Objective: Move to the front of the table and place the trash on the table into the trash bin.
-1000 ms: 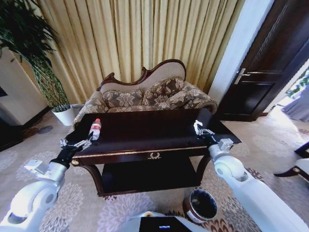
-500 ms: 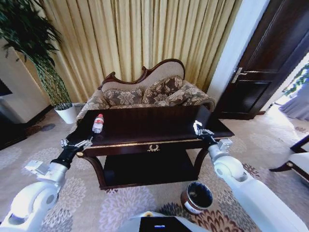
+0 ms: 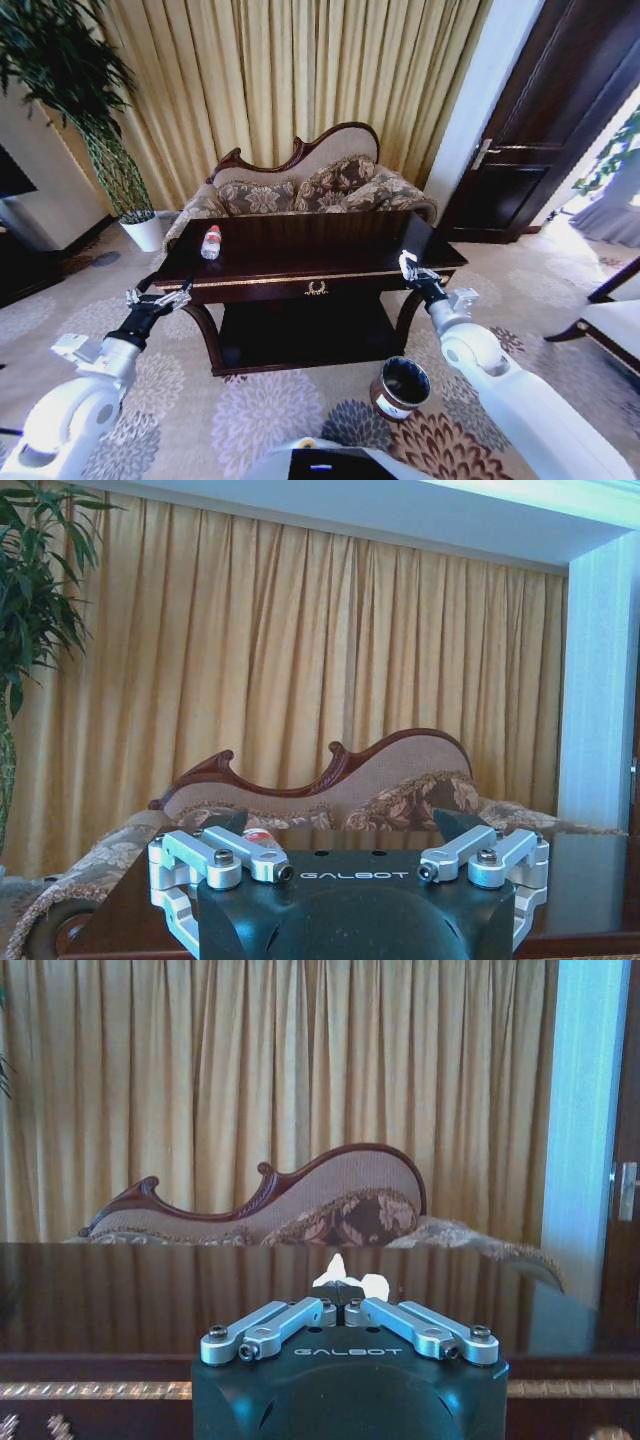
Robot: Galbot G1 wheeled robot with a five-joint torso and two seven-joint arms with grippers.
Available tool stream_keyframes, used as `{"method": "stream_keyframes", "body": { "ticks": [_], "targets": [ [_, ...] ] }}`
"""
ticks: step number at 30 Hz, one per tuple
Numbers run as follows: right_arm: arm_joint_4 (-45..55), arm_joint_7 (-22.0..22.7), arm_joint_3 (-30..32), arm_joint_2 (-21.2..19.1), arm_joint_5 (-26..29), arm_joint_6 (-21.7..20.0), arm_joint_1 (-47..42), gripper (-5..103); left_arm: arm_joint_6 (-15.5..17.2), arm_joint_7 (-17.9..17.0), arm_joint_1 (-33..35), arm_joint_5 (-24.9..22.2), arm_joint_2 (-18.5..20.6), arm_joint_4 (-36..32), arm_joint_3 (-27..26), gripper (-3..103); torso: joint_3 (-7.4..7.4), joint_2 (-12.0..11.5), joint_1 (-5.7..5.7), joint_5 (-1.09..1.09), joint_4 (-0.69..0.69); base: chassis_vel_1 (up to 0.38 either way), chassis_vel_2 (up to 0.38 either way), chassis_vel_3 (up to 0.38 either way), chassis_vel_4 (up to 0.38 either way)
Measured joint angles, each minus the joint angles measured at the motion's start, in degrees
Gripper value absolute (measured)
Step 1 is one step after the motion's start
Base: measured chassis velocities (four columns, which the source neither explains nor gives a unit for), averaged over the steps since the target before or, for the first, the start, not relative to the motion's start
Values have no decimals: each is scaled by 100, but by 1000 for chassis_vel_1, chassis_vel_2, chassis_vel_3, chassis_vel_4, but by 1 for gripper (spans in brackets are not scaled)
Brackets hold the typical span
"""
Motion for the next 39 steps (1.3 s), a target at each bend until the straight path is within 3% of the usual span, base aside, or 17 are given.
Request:
{"method": "stream_keyframes", "body": {
  "ticks": [5,12,24,39],
  "targets": [
    [-21,-116,163,223,-96,-9,-346,0,-34,36,34,-2,-32,-9,-41,100,2,-2,3,0,-1,0,0,0,0],
    [-709,-726,590,637,-733,226,-1052,0,-95,120,121,-21,-102,-21,-144,100,1,-2,3,0,-1,0,0,0,0],
    [-1855,-1235,676,1066,-1513,423,-1432,0,-133,163,95,12,-225,24,-115,100,1,-3,2,0,-1,0,0,0,0],
    [-3103,-1033,280,1425,-2291,568,-885,0,-116,144,49,46,-296,-4,-117,100,1,-3,2,0,-1,0,0,0,0]
  ]
}}
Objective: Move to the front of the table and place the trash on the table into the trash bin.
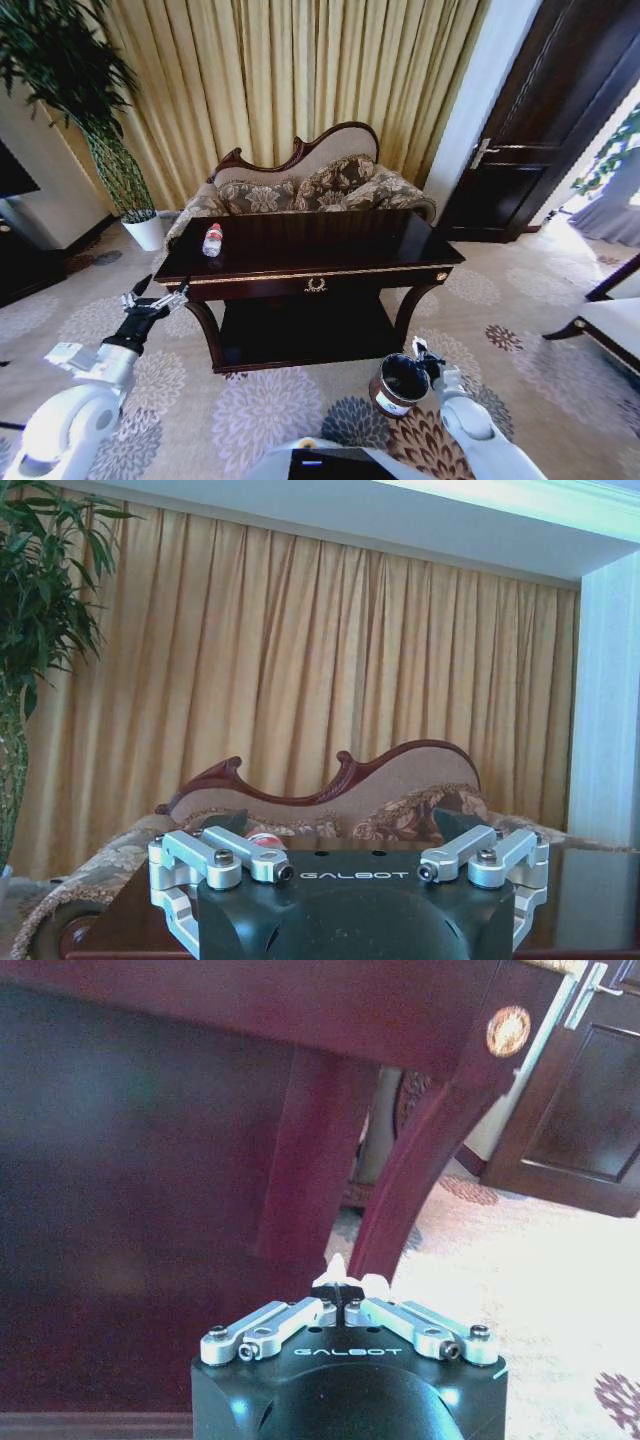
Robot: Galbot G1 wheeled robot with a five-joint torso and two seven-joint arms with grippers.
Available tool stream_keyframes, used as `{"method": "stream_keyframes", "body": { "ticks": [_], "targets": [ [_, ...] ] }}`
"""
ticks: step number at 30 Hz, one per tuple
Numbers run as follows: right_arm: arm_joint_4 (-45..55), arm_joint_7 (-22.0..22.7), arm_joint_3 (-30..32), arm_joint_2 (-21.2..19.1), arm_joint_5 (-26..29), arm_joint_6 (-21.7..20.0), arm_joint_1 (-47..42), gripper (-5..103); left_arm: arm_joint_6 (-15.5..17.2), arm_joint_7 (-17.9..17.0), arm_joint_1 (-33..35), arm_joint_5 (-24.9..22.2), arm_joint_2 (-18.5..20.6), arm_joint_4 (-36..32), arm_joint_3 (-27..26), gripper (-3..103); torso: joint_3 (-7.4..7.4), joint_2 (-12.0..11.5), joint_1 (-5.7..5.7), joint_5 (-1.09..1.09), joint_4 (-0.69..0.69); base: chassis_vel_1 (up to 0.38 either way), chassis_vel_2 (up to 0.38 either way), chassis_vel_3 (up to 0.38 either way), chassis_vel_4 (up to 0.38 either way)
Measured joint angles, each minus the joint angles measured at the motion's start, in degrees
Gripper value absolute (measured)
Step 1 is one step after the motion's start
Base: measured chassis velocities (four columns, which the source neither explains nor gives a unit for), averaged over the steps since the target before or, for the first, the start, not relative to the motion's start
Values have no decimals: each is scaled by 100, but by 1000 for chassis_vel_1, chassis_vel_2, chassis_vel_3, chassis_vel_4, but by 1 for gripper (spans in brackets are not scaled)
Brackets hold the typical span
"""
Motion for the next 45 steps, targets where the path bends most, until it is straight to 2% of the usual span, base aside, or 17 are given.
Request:
{"method": "stream_keyframes", "body": {
  "ticks": [7,8,10,11,12,17,18,24,27,28,31,32,34,35,37,40,45],
  "targets": [
    [-443,142,-104,67,-224,12,250,-2,-12,6,93,-49,44,10,-161,100,0,0,0,0,0,0,0,0,0],
    [-464,179,-120,55,-237,-6,278,3,-14,15,104,-53,46,12,-177,100,0,0,0,1,0,0,0,0,0],
    [-480,214,-129,39,-242,-20,303,3,-16,20,108,-55,46,13,-183,100,0,0,0,0,0,0,0,0,0],
    [-500,262,-139,15,-244,-30,337,14,-17,23,110,-55,40,13,-184,100,0,0,0,0,0,0,0,0,0],
    [-500,262,-139,15,-244,-30,337,14,-17,23,110,-55,40,13,-184,100,0,0,0,0,0,0,0,0,0],
    [-515,331,-135,-25,-257,-39,348,35,-21,27,115,-47,20,-17,-168,100,0,0,0,0,0,0,0,0,0],
    [-515,331,-135,-25,-257,-39,348,35,-21,27,115,-47,20,-17,-168,100,0,0,0,0,0,0,0,0,0],
    [-381,420,-84,-63,-207,24,325,63,-22,28,121,-36,-1,-67,-147,100,0,0,0,1,-1,0,0,0,0],
    [-219,429,-77,-85,-121,55,311,68,-23,27,127,-33,-10,-73,-147,100,0,0,0,0,0,0,0,0,0],
    [-44,441,-77,-105,-34,74,295,68,-27,28,132,-30,-16,-77,-149,100,0,0,0,1,0,0,0,0,0],
    [864,495,-103,-221,444,16,235,85,-50,29,153,-22,-27,-107,-160,100,0,0,0,0,0,0,0,0,0],
    [864,495,-103,-221,444,16,235,85,-50,29,153,-22,-27,-107,-160,100,0,0,0,0,0,0,0,0,0],
    [1756,671,-206,-403,780,-137,206,96,-53,31,158,-15,-33,-138,-159,100,0,0,0,-1,1,0,0,0,0],
    [1756,671,-206,-403,780,-137,206,96,-53,31,158,-15,-33,-138,-159,100,0,0,0,-1,1,0,0,0,0],
    [2700,922,-375,-637,1092,-374,188,100,-53,34,157,25,-36,-148,-142,100,0,0,0,-1,1,0,0,0,0],
    [3388,1220,-549,-811,1332,-609,186,100,-53,35,157,50,-49,-157,-125,100,0,0,0,0,1,0,0,0,0],
    [4090,1444,-671,-978,1545,-830,185,100,-53,37,158,57,-53,-171,-116,100,0,0,0,-1,0,0,0,0,0]
  ]
}}
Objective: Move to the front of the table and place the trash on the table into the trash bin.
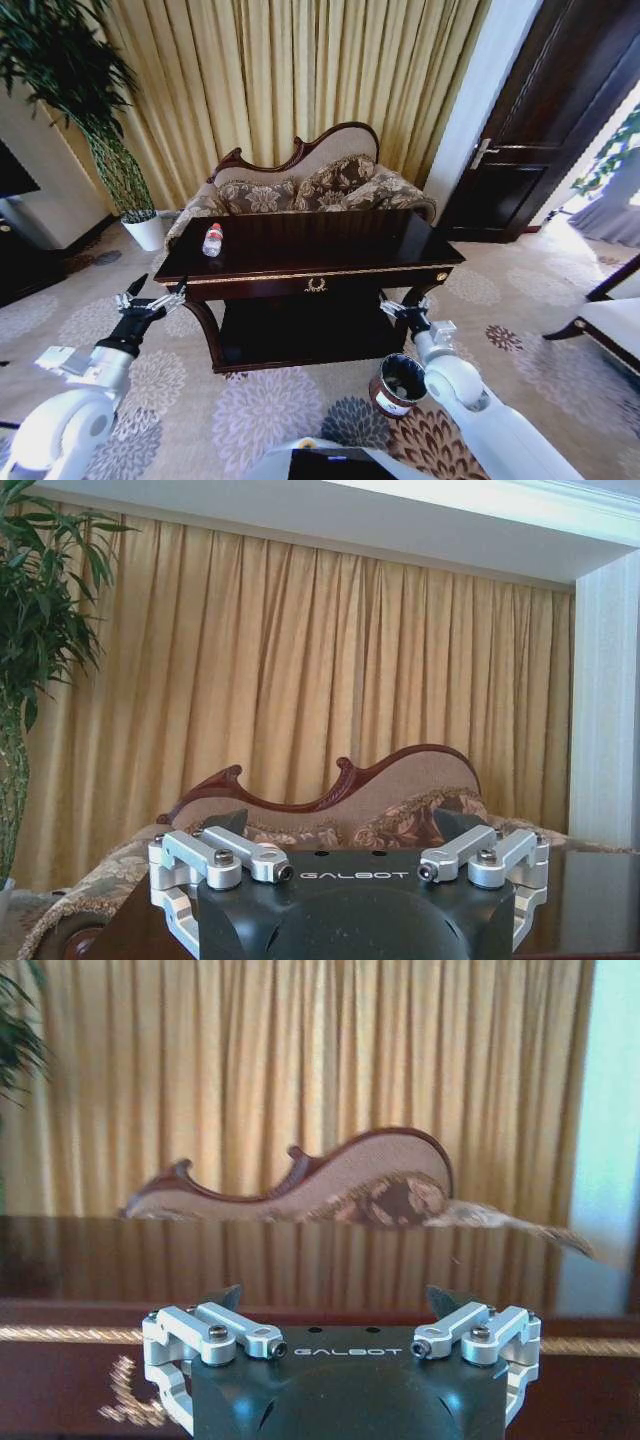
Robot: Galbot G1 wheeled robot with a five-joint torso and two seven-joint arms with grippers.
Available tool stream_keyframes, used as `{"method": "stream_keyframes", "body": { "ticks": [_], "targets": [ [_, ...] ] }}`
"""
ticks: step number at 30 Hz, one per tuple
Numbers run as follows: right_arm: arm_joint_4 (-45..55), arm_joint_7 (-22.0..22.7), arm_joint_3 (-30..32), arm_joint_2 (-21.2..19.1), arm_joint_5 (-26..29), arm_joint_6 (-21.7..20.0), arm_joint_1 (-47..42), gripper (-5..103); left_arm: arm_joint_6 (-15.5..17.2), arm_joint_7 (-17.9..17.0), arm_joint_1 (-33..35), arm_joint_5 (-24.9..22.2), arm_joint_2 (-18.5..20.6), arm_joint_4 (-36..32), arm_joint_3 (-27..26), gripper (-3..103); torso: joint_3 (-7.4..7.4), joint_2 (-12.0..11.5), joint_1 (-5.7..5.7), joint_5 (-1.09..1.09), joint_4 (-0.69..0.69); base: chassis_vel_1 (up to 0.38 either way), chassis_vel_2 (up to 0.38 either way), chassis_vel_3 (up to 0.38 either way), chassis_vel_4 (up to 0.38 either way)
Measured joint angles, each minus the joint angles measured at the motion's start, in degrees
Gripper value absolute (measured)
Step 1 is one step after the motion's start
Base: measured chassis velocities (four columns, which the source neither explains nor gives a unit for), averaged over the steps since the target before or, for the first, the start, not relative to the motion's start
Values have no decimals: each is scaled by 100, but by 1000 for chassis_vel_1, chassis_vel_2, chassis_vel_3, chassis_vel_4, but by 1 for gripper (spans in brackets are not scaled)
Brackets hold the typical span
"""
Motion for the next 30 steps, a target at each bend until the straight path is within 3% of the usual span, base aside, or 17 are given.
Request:
{"method": "stream_keyframes", "body": {
  "ticks": [8,30],
  "targets": [
    [496,-112,52,-117,46,-28,-25,100,1,-3,-1,5,9,-19,17,100,0,0,0,1,0,0,0,0,0],
    [438,-463,116,-51,-172,77,-218,100,1,8,23,85,18,-86,79,100,0,0,-1,1,0,-20,22,23,-21]
  ]
}}
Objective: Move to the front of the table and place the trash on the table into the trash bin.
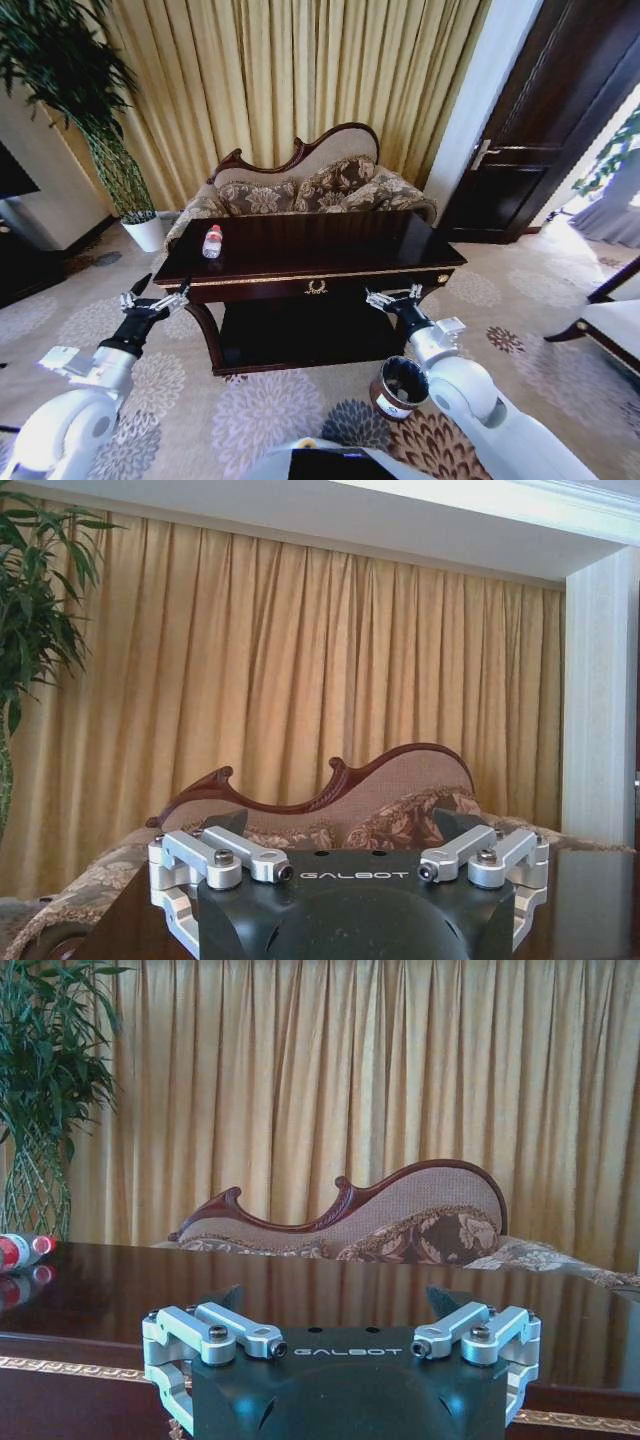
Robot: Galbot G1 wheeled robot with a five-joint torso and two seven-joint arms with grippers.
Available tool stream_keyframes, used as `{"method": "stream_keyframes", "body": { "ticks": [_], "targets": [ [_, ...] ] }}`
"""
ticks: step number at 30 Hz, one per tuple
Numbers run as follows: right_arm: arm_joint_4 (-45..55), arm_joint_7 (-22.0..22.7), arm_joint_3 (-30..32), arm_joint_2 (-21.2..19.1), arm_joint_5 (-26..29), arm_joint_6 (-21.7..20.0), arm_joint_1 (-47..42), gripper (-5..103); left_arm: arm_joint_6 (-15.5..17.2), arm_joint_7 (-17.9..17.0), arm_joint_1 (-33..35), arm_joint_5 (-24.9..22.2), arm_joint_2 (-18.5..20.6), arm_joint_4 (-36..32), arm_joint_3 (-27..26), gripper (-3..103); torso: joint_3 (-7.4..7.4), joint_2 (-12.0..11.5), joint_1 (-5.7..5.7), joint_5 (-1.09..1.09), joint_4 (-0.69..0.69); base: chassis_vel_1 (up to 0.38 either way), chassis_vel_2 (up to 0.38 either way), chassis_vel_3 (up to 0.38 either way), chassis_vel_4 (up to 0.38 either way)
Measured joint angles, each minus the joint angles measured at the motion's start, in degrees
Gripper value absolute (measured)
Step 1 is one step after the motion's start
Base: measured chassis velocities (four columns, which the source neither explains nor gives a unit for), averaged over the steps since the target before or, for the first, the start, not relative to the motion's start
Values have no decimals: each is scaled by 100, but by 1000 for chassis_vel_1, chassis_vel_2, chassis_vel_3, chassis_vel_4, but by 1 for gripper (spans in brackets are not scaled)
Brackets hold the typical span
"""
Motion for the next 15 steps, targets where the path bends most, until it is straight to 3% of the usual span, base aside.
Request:
{"method": "stream_keyframes", "body": {
  "ticks": [15],
  "targets": [
    [11,-76,-48,-28,-17,7,-30,100,-22,0,17,27,-13,-40,6,100,0,0,0,0,0,-88,85,93,-89]
  ]
}}
